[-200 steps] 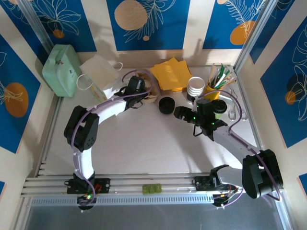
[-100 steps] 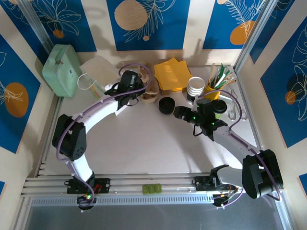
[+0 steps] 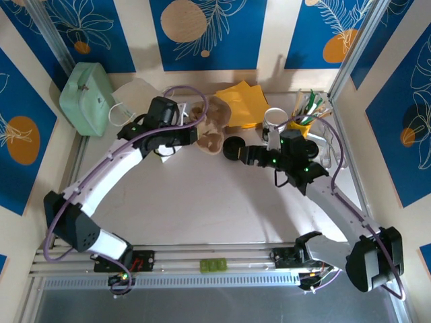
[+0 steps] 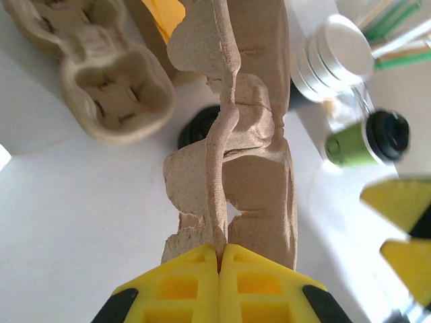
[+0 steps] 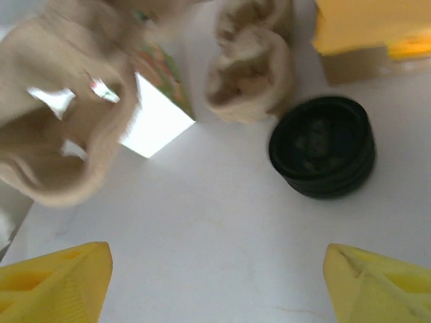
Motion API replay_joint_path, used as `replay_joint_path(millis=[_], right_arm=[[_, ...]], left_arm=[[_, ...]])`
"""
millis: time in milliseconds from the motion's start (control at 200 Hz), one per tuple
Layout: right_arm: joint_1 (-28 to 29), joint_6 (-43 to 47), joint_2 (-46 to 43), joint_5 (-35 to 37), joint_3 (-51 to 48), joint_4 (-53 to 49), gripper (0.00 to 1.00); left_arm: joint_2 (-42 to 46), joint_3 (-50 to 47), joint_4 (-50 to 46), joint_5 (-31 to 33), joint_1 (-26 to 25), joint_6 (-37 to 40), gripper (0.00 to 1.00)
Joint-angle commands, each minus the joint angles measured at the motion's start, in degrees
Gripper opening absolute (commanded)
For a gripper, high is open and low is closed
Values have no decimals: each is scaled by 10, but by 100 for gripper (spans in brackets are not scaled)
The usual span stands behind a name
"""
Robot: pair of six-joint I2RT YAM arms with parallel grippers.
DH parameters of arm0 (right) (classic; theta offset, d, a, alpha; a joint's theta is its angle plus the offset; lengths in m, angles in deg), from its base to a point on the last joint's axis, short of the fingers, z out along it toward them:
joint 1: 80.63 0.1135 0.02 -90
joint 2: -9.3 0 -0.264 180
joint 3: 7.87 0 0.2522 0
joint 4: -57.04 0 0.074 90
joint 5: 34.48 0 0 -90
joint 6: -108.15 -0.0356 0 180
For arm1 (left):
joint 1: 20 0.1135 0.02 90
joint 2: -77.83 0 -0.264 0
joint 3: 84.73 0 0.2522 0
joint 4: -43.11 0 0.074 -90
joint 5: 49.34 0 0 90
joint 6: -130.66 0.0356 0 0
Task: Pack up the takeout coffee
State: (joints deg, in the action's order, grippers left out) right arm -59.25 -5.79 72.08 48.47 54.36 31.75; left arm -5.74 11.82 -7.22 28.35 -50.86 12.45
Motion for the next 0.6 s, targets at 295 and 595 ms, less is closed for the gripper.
replay_joint_path(millis=[295, 595], right_arm=[[200, 81, 50, 172, 283, -390, 83], [318, 99, 102, 312, 348, -452, 83]], left_arm=[[88, -53, -119, -217, 5, 82, 0], [144, -94, -133, -251, 5, 102, 0]])
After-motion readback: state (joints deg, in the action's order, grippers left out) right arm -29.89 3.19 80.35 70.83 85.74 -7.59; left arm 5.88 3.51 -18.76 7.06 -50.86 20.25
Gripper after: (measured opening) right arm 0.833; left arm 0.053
